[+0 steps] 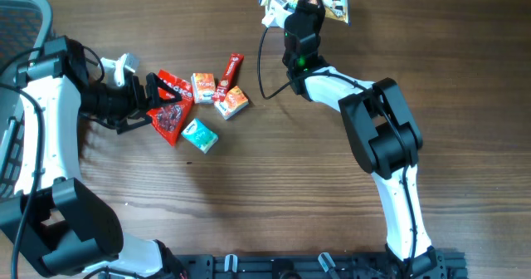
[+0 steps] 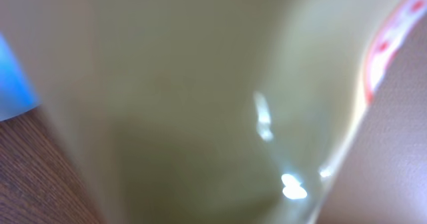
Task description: Scan the item barcode
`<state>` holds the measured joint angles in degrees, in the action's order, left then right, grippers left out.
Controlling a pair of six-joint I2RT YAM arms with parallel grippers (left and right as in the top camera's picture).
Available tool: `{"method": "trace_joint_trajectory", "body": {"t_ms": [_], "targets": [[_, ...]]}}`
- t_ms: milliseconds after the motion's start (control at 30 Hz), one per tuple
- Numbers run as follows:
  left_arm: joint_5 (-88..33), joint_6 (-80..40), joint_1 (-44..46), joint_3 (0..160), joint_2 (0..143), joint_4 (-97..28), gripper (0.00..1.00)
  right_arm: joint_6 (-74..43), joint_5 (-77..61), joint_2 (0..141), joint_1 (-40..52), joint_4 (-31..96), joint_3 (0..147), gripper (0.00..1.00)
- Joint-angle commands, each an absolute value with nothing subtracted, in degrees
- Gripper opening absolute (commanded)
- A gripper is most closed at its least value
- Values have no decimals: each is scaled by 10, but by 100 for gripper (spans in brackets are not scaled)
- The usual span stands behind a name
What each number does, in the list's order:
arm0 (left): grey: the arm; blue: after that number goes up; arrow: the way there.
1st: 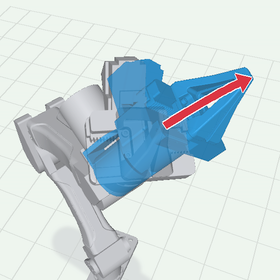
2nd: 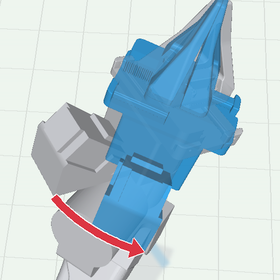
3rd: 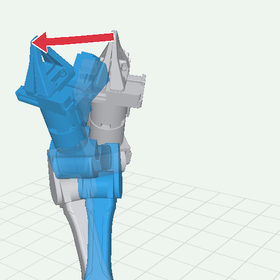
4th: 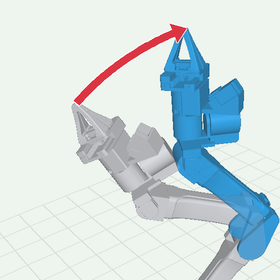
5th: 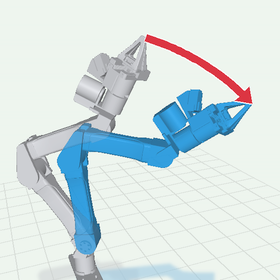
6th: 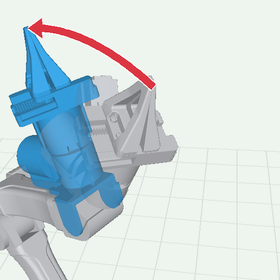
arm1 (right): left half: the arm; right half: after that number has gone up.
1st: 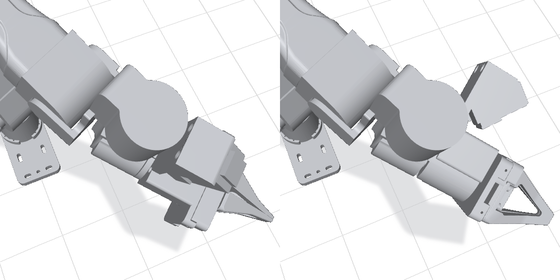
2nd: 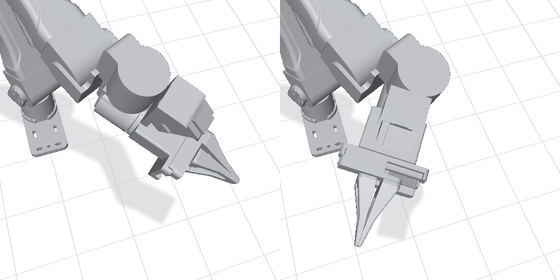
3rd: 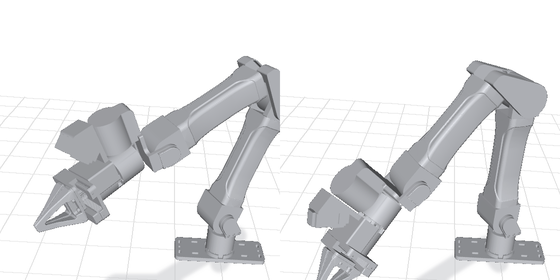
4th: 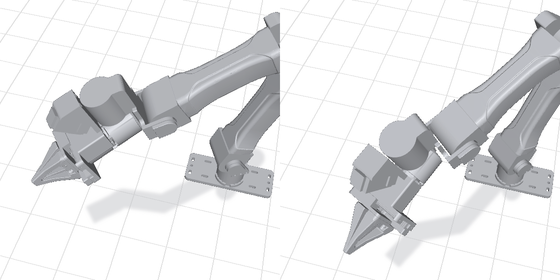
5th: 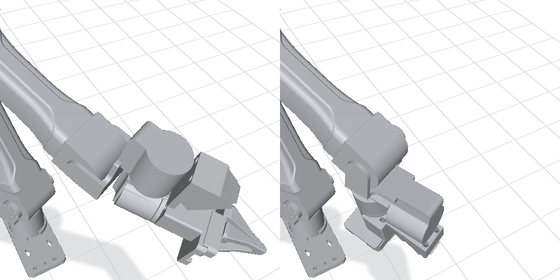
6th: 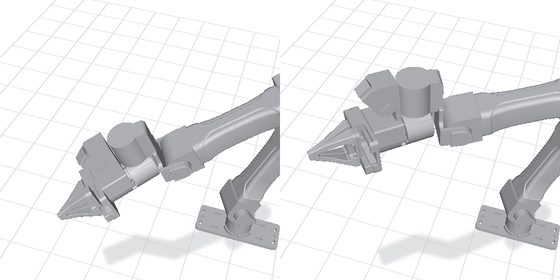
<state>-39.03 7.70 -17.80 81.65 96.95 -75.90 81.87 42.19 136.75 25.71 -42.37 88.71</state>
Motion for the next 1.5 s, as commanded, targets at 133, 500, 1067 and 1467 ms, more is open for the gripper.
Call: {"method": "trace_joint_trajectory", "body": {"t_ms": [133,500,1067,1467], "targets": [[-393,86,-178,819,964,-759,100,805,433,1365,242,-524,898,4],[-393,86,-178,819,964,-759,100,749,563,1347,103,-486,940,4],[-393,86,-178,819,964,-759,100,283,644,1348,-184,8,940,4],[-393,86,-178,819,964,-759,100,194,591,1348,-184,104,940,95]]}}
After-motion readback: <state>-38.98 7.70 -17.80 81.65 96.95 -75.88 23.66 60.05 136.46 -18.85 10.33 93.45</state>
